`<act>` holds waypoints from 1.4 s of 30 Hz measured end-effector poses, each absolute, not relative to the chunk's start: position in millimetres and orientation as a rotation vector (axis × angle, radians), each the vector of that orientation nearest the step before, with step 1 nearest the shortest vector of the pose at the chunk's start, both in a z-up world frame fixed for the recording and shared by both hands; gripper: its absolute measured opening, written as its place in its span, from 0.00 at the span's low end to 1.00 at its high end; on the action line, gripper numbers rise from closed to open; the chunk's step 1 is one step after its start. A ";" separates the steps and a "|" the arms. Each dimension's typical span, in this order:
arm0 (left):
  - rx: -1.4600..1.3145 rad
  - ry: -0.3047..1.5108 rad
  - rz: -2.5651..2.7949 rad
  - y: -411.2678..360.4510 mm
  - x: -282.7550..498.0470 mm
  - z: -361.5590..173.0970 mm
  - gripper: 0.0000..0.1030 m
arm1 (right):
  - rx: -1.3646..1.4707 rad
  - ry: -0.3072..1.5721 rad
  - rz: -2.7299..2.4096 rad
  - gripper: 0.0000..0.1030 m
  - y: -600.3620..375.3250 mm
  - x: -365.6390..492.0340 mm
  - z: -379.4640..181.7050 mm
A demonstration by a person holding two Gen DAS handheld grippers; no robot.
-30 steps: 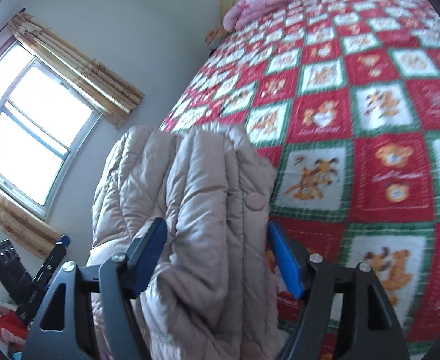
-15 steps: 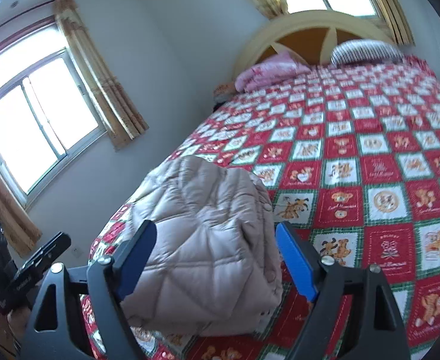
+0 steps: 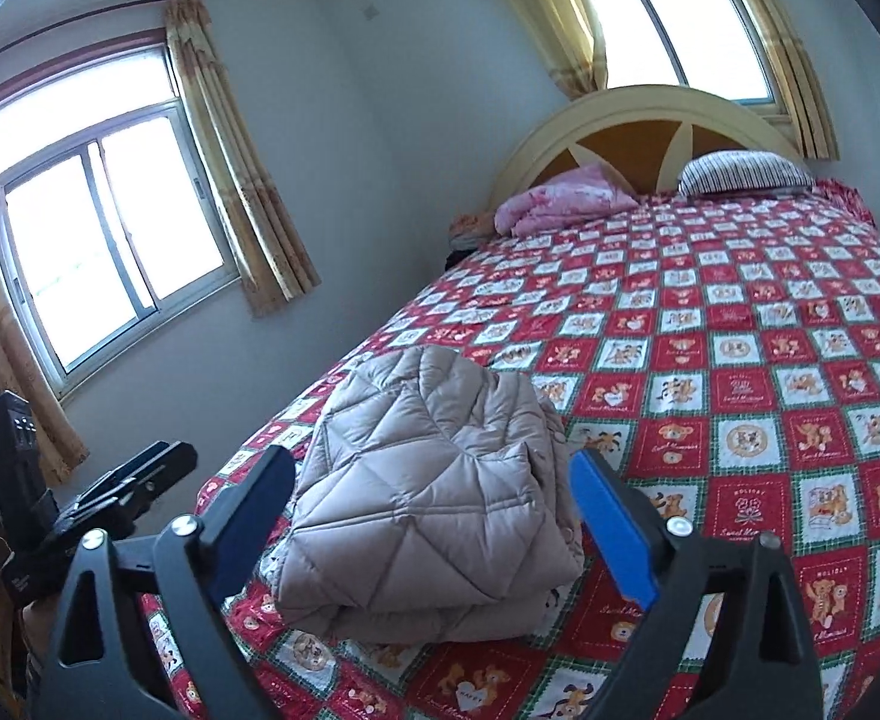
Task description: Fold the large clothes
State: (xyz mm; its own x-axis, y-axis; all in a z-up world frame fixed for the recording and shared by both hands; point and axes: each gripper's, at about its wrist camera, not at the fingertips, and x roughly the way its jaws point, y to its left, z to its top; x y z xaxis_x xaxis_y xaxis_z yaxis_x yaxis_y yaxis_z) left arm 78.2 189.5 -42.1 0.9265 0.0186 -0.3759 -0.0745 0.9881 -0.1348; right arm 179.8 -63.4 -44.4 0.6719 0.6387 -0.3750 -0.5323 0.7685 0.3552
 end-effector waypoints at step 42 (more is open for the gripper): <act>-0.086 0.332 0.088 175.6 69.7 -32.3 0.96 | 0.212 0.400 0.638 0.99 -73.8 156.9 -30.5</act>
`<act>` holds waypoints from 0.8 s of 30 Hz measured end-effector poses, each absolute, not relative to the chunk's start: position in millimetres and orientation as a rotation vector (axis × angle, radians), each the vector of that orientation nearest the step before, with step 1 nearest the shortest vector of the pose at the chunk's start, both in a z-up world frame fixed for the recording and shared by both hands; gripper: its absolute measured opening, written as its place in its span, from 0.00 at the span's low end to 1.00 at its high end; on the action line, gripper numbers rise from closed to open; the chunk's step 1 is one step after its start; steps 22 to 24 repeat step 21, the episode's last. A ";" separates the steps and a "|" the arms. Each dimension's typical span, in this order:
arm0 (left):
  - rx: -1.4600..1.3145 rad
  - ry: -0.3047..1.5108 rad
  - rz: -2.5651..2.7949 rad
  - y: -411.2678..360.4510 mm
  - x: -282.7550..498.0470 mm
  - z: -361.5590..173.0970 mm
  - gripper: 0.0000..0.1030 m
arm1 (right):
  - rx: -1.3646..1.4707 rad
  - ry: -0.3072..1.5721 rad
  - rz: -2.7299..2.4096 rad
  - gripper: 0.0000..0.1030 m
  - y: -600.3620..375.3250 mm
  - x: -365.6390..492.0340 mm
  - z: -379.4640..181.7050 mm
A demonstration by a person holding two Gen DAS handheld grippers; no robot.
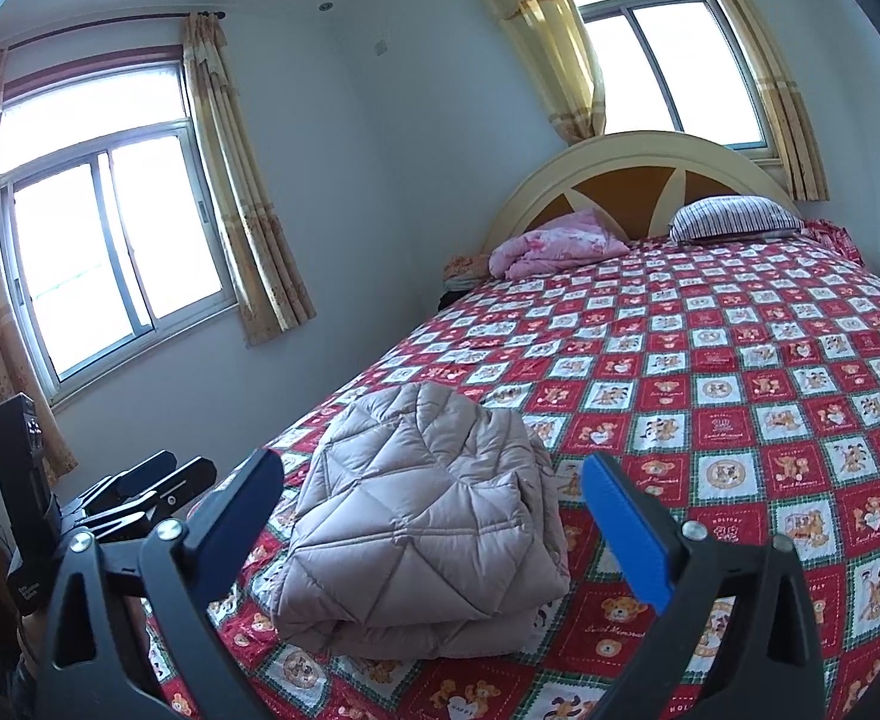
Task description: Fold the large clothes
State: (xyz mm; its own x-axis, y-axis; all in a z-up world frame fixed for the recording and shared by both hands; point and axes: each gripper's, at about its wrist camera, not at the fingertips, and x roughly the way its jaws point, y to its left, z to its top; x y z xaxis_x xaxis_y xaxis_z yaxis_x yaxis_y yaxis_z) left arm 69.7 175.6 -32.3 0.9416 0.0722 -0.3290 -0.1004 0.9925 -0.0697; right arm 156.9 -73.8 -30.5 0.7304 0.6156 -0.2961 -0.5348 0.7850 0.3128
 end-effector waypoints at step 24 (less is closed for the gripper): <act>-0.070 0.296 0.083 176.7 68.6 -35.0 0.99 | 0.169 0.375 0.670 0.99 -64.5 147.2 -30.0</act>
